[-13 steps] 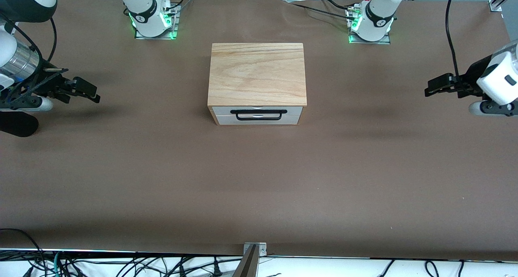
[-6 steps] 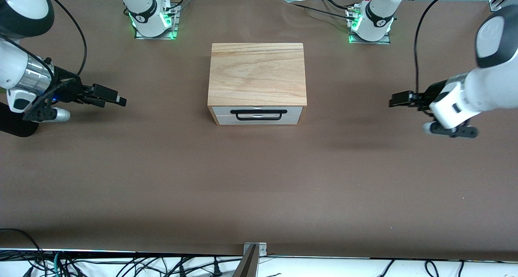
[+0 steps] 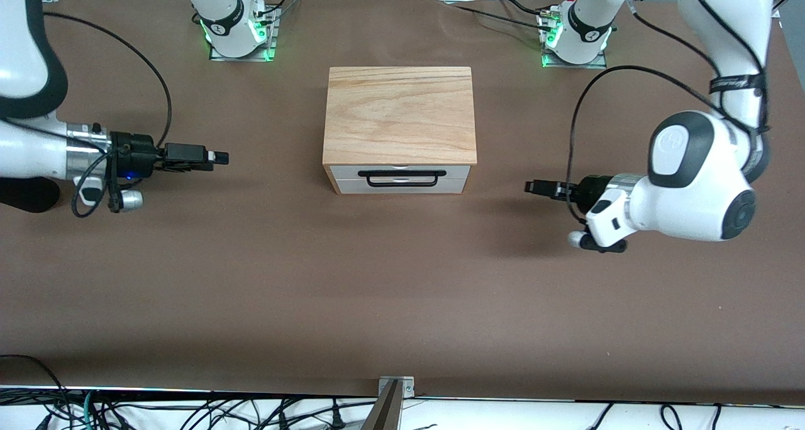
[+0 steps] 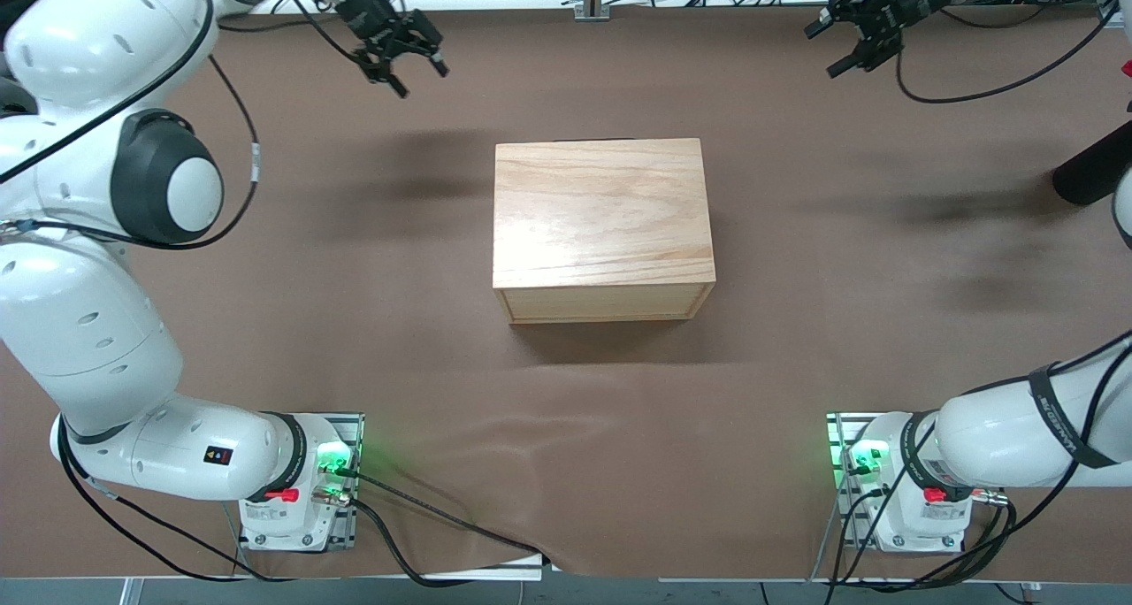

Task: Pull top drawer with both arms simultaneously
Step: 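Move the right gripper and the left gripper toward the drawer handle ends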

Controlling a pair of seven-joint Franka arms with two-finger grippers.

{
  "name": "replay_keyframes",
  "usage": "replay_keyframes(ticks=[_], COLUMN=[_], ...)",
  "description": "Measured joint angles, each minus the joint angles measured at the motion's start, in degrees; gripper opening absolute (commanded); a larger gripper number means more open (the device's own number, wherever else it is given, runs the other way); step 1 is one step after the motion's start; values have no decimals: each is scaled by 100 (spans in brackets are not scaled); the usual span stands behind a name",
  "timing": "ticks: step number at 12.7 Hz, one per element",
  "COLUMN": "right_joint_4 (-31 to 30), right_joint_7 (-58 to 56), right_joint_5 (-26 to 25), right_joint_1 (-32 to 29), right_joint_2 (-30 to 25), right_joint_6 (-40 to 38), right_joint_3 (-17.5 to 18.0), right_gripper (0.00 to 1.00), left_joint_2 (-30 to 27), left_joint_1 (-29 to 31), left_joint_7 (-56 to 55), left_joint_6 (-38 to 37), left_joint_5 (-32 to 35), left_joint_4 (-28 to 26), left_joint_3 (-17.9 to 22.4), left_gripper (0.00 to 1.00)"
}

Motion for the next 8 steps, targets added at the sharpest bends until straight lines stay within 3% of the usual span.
replay_keyframes(ticks=[5,8], right_joint_4=[4,172], right_joint_7=[-3140,-3629], right_joint_5=[2611,3286], right_joint_1=[148,694], right_joint_2=[1924,2486], right_joint_6=[-79,176], right_joint_3=[88,117], right_gripper=[100,100], left_joint_2=[685,880], left_joint_1=[1,-7], left_joint_7=[1337,1920], left_joint_6=[18,17], left_joint_5=[-1438,-2130], left_joint_4=[-3,-10], left_joint_3=[9,-12], left_gripper=[100,100])
